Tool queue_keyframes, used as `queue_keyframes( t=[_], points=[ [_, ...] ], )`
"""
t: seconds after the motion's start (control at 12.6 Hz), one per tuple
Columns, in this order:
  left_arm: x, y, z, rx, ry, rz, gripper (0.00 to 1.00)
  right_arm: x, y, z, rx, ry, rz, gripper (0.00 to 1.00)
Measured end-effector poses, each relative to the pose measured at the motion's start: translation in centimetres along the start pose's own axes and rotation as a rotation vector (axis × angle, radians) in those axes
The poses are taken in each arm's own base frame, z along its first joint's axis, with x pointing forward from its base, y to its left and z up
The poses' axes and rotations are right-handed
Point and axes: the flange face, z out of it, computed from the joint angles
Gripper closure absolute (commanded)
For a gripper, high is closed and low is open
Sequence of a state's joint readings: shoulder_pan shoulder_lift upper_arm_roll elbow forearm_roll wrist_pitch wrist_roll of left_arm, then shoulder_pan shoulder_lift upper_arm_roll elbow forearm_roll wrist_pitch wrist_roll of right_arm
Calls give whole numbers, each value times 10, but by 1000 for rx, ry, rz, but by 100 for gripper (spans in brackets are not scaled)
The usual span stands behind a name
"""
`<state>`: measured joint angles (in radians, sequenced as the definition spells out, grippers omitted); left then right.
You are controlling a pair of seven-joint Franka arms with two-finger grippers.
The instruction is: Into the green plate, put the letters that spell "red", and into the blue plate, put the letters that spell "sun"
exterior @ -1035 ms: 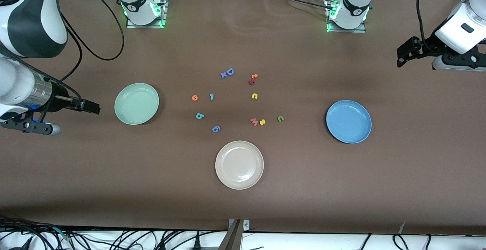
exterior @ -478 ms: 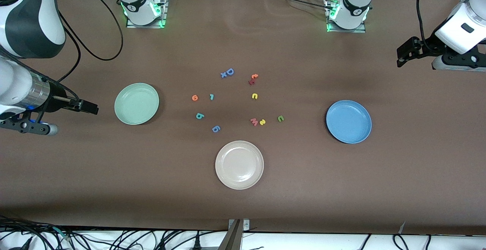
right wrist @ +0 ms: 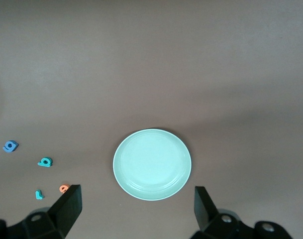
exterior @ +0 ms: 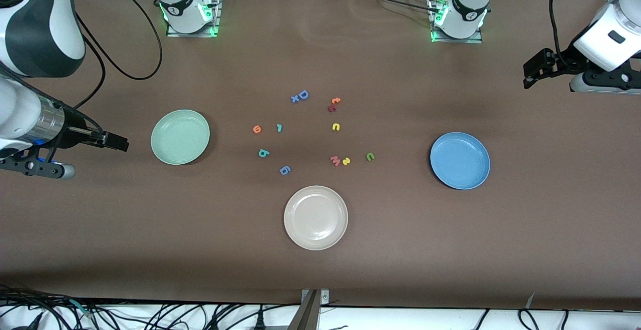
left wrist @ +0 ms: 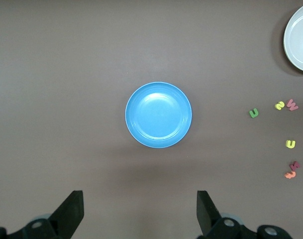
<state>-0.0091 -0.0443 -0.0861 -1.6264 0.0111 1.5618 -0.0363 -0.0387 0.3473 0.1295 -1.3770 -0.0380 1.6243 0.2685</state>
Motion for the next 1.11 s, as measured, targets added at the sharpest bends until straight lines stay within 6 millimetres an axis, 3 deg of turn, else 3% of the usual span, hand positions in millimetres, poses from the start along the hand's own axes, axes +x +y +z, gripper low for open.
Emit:
queue_keyframes(
  t=[1.11],
  points=[
    [0, 2, 0, -41, -1, -5, 0, 0, 4, 5, -5, -13, 0, 1]
  ],
)
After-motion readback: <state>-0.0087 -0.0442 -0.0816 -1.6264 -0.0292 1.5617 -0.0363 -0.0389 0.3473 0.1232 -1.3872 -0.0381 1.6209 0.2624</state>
